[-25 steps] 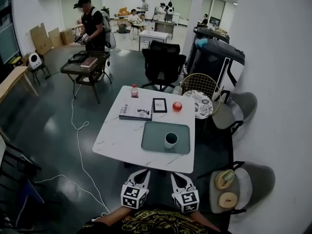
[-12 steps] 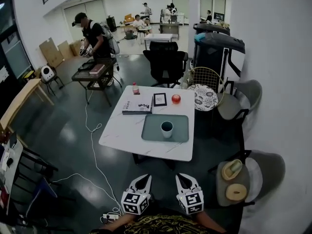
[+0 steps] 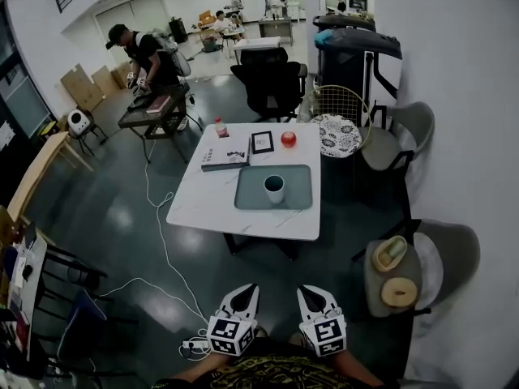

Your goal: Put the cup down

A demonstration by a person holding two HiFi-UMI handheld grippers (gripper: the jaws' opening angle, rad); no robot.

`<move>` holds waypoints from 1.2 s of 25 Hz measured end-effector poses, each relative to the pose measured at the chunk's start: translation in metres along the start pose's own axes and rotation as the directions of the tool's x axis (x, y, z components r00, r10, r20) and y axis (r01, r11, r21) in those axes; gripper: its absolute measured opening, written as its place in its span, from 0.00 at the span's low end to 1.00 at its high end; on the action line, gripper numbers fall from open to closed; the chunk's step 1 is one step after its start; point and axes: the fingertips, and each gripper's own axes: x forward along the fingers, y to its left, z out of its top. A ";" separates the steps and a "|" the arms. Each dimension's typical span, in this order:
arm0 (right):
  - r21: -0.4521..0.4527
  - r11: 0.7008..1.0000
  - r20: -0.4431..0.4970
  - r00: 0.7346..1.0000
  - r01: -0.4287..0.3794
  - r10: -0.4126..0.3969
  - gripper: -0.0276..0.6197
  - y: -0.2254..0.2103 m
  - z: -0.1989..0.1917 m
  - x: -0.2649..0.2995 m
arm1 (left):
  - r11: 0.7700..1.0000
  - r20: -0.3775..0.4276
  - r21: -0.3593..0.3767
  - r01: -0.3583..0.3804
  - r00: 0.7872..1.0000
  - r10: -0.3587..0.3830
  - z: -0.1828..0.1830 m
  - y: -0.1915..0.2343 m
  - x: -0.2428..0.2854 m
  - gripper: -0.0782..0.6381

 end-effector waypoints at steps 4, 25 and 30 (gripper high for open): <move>-0.012 1.000 0.011 1.000 0.011 -0.010 0.05 0.012 0.013 -0.004 | 1.000 0.025 -0.011 -0.008 1.000 0.008 0.005 0.008 -0.007 0.12; -0.062 0.997 -0.066 0.997 -0.047 0.043 0.05 0.076 0.019 0.045 | 0.998 0.026 -0.055 0.001 1.000 0.000 -0.001 0.074 -0.035 0.12; -0.061 0.998 -0.073 0.997 -0.023 0.019 0.05 0.082 0.021 0.049 | 0.998 0.033 -0.048 0.029 0.999 -0.028 0.004 0.082 -0.036 0.12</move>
